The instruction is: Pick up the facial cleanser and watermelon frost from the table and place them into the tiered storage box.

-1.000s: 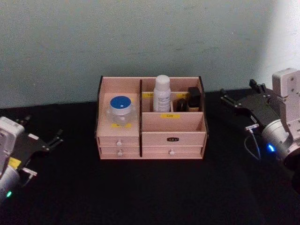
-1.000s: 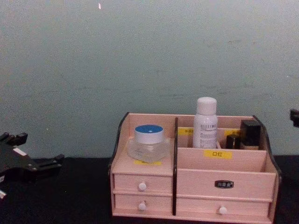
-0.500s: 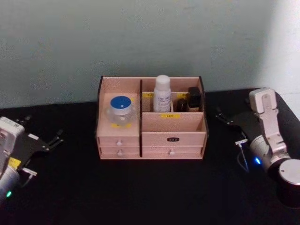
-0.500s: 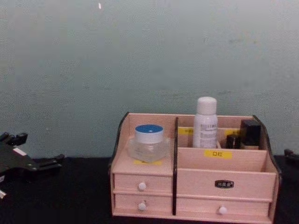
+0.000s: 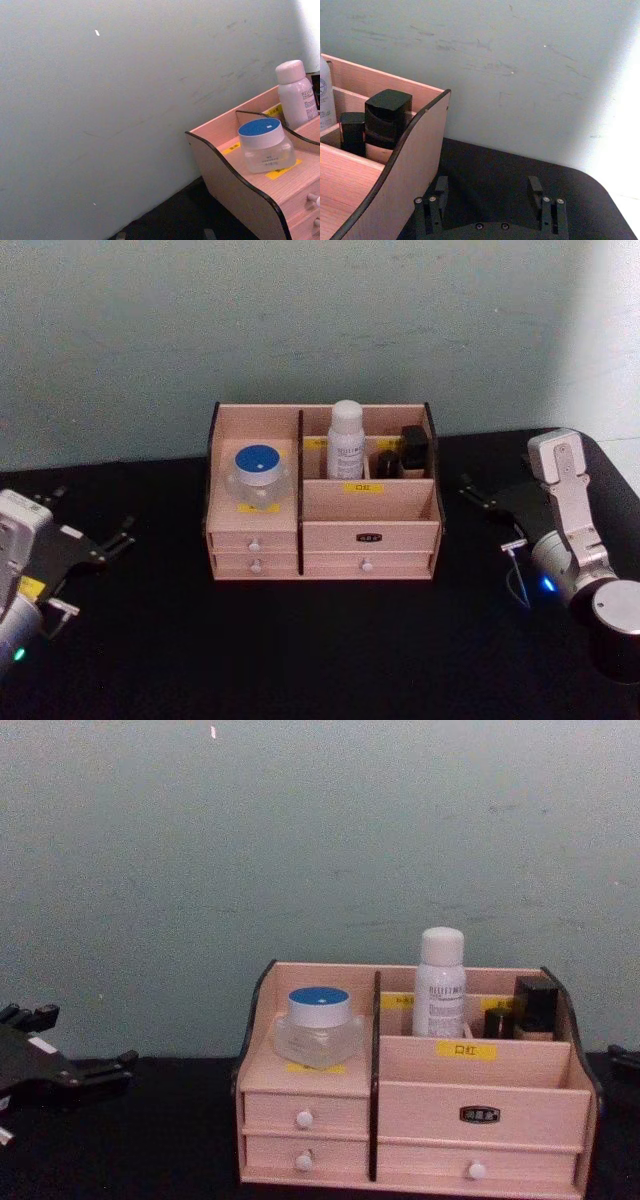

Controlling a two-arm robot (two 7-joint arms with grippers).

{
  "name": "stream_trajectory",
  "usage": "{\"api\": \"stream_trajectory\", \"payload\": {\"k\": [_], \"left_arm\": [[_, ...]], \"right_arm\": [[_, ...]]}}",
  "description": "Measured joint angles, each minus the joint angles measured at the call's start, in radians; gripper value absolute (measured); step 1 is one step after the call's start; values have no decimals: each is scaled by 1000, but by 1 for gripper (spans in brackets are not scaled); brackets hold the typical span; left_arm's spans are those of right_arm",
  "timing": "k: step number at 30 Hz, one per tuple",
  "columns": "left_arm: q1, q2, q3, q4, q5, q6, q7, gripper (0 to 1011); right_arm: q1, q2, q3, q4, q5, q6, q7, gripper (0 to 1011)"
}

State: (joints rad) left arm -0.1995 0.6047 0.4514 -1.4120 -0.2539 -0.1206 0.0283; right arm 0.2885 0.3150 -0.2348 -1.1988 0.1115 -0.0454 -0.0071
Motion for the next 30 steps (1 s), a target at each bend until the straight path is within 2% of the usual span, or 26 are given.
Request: {"api": "stream_trajectory", "payload": {"k": [30], "left_arm": [[0,0,0,0,0,0,0,1001]], "right_arm": [[-2,1,0,-4,3,-2,-2,1003]]}}
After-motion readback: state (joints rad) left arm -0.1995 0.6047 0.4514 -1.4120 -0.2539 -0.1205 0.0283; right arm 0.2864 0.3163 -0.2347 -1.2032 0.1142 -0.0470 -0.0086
